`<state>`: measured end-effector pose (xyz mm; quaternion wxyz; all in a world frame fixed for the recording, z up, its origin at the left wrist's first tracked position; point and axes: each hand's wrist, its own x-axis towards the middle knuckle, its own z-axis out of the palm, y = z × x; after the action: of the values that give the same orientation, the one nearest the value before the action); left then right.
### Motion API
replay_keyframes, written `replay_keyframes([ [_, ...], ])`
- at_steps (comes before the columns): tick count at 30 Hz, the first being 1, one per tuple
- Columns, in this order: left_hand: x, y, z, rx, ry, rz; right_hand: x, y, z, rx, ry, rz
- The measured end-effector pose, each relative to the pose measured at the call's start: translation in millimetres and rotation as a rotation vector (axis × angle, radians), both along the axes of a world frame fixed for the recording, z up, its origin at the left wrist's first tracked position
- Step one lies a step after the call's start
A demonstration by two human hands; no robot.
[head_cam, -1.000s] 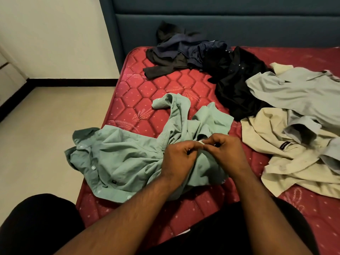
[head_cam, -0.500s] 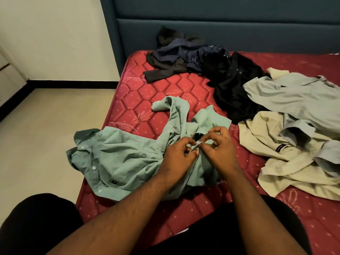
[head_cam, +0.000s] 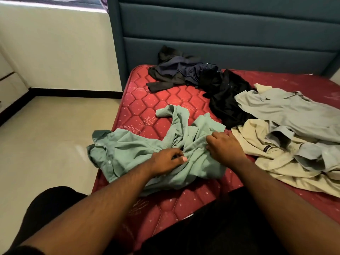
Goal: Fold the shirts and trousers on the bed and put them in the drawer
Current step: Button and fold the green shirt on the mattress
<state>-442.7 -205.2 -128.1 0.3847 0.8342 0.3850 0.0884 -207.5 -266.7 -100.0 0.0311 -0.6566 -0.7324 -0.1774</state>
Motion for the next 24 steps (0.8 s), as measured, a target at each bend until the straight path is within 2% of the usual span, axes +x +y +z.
replay_keyframes([
  [2,-12.7,5.6,-5.6,0.166,0.027,0.064,1.0,-6.3,0.4,-0.238,0.155,-0.006],
  [4,-27.0,14.9,-8.8,0.209,0.03,0.122,-7.3,-12.3,1.4,-0.529,0.338,-0.071],
  [5,-32.6,20.7,-9.5,0.203,0.068,0.12,-10.4,-12.9,0.2,-0.615,0.367,-0.078],
  [8,-44.4,29.7,-3.8,0.266,0.359,0.061,-22.5,-13.0,-7.6,-0.74,0.349,-0.056],
  [10,-47.5,28.3,7.2,0.355,0.589,0.016,-28.5,-12.4,-8.4,-0.794,0.412,-0.105],
  [13,-49.9,29.7,13.6,0.431,0.706,-0.019,-32.8,-9.6,-1.7,-0.831,0.664,-0.172],
  [15,-53.3,33.5,15.3,0.449,0.66,-0.032,-32.0,-6.5,3.7,-0.785,0.819,-0.209],
  [17,-57.1,38.9,19.0,0.319,0.514,-0.091,-34.3,-3.2,8.0,-0.633,0.957,-0.175],
  [19,-61.0,45.1,25.7,0.156,0.384,-0.151,-43.0,1.2,11.8,-0.485,1.212,-0.088],
  [21,-64.4,57.3,32.9,0.068,0.351,-0.158,-51.9,9.5,13.5,-0.393,1.441,-0.001],
  [23,-66.4,69.9,42.7,0.098,0.417,-0.132,-59.6,16.8,9.7,-0.454,1.498,-0.019],
  [24,-67.7,76.5,48.5,0.161,0.448,-0.101,-62.5,21.3,7.5,-0.549,1.36,-0.048],
])
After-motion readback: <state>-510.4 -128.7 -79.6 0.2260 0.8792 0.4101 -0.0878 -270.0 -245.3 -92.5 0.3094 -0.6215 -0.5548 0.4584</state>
